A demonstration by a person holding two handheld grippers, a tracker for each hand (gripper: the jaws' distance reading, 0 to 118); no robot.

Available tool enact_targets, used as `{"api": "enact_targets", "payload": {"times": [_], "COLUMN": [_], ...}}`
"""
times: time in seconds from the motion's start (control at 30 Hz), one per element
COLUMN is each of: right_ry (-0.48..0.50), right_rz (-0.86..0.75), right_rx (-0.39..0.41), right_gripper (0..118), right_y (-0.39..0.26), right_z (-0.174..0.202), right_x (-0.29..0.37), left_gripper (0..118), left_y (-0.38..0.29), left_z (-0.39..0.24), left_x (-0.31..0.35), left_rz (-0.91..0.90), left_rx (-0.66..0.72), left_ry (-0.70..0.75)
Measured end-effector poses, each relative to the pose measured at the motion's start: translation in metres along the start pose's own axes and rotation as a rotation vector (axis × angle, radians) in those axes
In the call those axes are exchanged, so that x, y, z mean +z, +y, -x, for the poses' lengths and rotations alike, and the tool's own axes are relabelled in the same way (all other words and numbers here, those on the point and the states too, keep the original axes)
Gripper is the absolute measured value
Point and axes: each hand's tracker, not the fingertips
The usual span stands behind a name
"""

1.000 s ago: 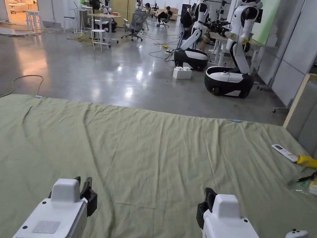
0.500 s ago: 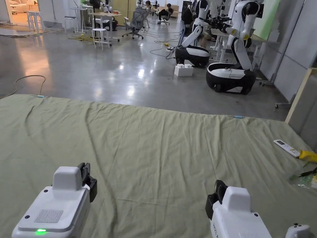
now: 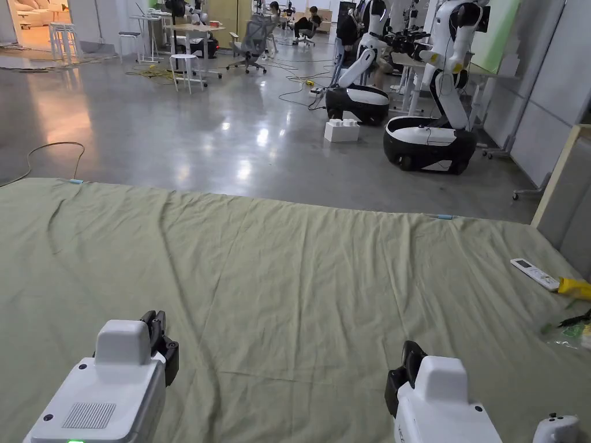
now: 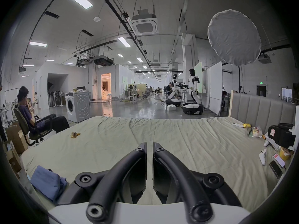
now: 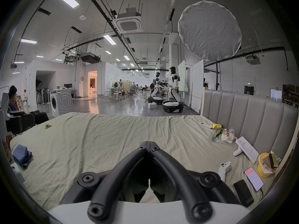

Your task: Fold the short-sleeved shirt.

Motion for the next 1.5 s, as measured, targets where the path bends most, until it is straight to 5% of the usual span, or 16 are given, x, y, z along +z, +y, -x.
{"api": "enact_targets", "payload": {"times": [0.17,0.23,0.33,0.43,0.7,0.8,1.5], "right_ry": [-0.004,-0.007,-0.008,-0.027,-0.035,-0.026,-0.024], "right_rz": [0.001,-0.001,0.001,-0.009,-0.025,-0.018,0.100], "right_rx": [0.009,0.014,0.009,0.015,-0.009,-0.007,-0.049], "right_gripper": [2,26,55,61,108,111,112], "right_y": [0.000,-0.001,-0.001,-0.002,0.001,0.004,0.007], "right_z": [0.003,0.004,0.005,0.006,0.003,0.003,0.013], "right_x": [0.000,0.000,0.000,0.000,0.002,0.001,-0.015], "left_gripper": [7,12,45,55,95,103,105], "left_y": [0.002,0.002,0.002,0.000,0.004,0.006,0.000], "left_z": [0.002,0.003,0.002,0.001,0.002,0.005,0.004], "left_x": [0.001,0.001,0.001,0.002,0.005,0.004,-0.001], "left_rz": [0.004,0.008,0.007,-0.004,-0.026,-0.018,0.020], "left_rx": [0.003,0.010,0.001,-0.008,-0.019,-0.011,-0.001], "left_ry": [0.002,0.002,0.001,0.006,0.046,0.042,0.052]}}
